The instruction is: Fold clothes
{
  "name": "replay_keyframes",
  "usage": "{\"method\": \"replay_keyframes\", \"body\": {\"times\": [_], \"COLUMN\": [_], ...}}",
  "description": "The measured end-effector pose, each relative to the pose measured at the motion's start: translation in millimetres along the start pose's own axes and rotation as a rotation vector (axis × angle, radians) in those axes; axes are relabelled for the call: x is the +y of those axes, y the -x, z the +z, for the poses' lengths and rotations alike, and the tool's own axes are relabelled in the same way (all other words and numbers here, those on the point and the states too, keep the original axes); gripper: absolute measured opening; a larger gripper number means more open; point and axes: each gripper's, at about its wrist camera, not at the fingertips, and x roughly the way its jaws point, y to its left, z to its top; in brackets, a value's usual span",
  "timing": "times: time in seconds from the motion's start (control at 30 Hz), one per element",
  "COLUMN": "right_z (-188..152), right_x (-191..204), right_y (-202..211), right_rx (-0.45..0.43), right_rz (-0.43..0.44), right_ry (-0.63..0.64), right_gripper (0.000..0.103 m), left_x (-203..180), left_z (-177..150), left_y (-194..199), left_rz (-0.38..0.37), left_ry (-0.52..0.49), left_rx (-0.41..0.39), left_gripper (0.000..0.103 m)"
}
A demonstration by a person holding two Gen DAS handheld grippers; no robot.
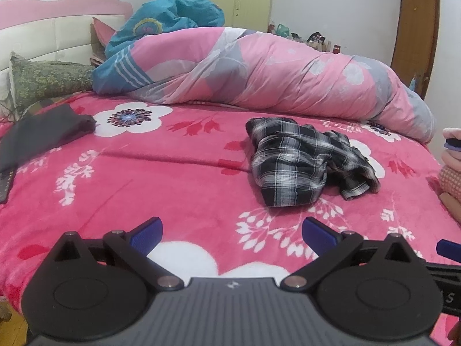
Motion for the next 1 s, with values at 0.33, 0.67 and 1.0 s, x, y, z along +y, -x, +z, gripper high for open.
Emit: {"method": "replay_keyframes", "body": {"times": [0.33, 0.67, 1.0], "right_z": [25, 106, 129], "right_x": [-57, -84, -32], "right_y": [-23, -134, -255], "right_rx": [-0.115, -0.157, 0.001], "right_rz": [0.041, 0.211, 0.357], "right_ry": [0.027, 0.082, 0.176], "right_gripper": [0.102, 0.101, 0.054], "left_x": [-7, -27, -32], "left_z": [31, 71, 57], "left_y": [-49, -151, -207], "left_rz": [-0.092, -0.151, -0.235], "left_ry": [-0.061, -0.064, -0.023], "left_rx": [-0.008, -0.012, 0.076], "left_gripper": [0.103, 0.103, 0.036]}}
